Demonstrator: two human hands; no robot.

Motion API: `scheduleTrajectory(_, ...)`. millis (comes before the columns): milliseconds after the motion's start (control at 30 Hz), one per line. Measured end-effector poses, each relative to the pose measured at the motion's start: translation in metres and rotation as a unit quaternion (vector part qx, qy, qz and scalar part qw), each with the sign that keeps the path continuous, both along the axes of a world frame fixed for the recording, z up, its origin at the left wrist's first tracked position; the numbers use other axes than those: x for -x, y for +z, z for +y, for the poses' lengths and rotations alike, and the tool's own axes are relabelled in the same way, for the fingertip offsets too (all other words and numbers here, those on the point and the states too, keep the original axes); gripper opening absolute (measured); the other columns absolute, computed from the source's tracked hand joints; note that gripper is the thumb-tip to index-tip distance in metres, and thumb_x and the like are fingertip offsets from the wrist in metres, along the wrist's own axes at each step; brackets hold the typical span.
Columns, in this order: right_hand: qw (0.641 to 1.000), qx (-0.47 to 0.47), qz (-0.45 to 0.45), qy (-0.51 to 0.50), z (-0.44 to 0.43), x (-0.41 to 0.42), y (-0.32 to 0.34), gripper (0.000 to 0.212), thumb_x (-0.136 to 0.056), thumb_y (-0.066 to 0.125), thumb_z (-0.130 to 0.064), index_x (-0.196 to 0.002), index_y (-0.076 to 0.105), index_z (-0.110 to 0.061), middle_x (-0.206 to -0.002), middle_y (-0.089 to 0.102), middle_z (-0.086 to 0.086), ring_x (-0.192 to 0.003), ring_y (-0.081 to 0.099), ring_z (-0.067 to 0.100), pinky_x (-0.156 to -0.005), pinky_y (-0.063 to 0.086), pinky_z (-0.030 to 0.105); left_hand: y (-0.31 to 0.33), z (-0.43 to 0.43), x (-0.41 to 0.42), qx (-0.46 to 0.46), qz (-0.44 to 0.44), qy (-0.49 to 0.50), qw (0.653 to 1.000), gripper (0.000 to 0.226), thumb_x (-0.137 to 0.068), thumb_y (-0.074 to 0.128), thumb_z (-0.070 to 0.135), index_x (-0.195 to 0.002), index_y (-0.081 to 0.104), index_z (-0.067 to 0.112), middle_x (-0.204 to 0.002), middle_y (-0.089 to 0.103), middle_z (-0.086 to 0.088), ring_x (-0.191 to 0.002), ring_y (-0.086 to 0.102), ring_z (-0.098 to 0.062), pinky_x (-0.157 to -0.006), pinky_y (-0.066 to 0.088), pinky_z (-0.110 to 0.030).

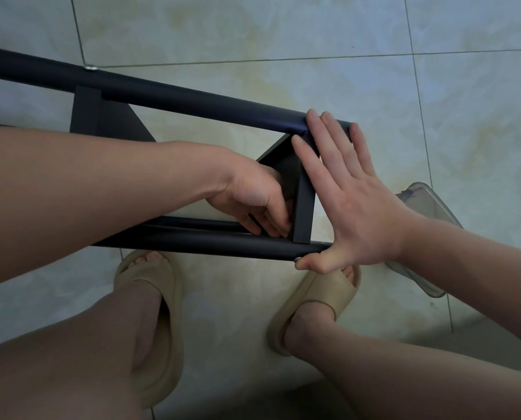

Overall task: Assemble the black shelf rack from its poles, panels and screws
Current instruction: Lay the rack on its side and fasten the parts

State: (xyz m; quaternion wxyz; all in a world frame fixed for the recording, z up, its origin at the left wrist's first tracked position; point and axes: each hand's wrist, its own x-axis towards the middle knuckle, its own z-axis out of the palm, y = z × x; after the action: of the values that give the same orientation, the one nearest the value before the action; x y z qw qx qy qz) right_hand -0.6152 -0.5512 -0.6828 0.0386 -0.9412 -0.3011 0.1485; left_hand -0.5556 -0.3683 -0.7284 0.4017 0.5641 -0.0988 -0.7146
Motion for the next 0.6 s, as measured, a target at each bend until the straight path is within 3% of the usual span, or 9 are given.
scheduleTrajectory(200,1.000,0.000,0.001,-0.002,-0.0002,0.0000,-0.0001,0.141,-0.063,0.054,-0.090,-0.159,0.010,0.004,-0.165,-0.002,0.029,-0.155,-0.008,0.042,-0.124,-0.007,0.057,0.0022,0.0008,0.0010,0.016,0.000,0.015,1.000,0.018,-0.090,0.061,-0.002,-0.096,0.069,0.012,-0.094,0.071,-0.004,-0.090,0.065,-0.018,-0.091,0.044,-0.036)
scheduleTrajectory(400,1.000,-0.003,-0.005,-0.002,0.0017,0.0013,-0.0005,0.140,-0.063,0.056,-0.088,-0.159,0.012,0.005,-0.165,0.001,0.031,-0.155,-0.006,0.043,-0.124,-0.005,0.059,0.0043,0.0007,0.0006,0.018,0.013,0.022,1.000,0.019,-0.090,0.059,-0.005,-0.098,0.068,0.010,-0.097,0.070,-0.006,-0.094,0.065,-0.021,-0.099,0.045,-0.041)
scheduleTrajectory(600,1.000,0.001,-0.005,-0.002,0.0016,0.0010,-0.0004,0.139,-0.062,0.056,-0.087,-0.159,0.012,0.004,-0.165,0.000,0.030,-0.155,-0.006,0.044,-0.124,-0.003,0.060,0.0055,0.0000,0.0001,0.015,0.007,0.023,1.000,0.021,-0.090,0.059,-0.005,-0.104,0.066,0.008,-0.099,0.068,-0.009,-0.095,0.063,-0.023,-0.098,0.045,-0.041)
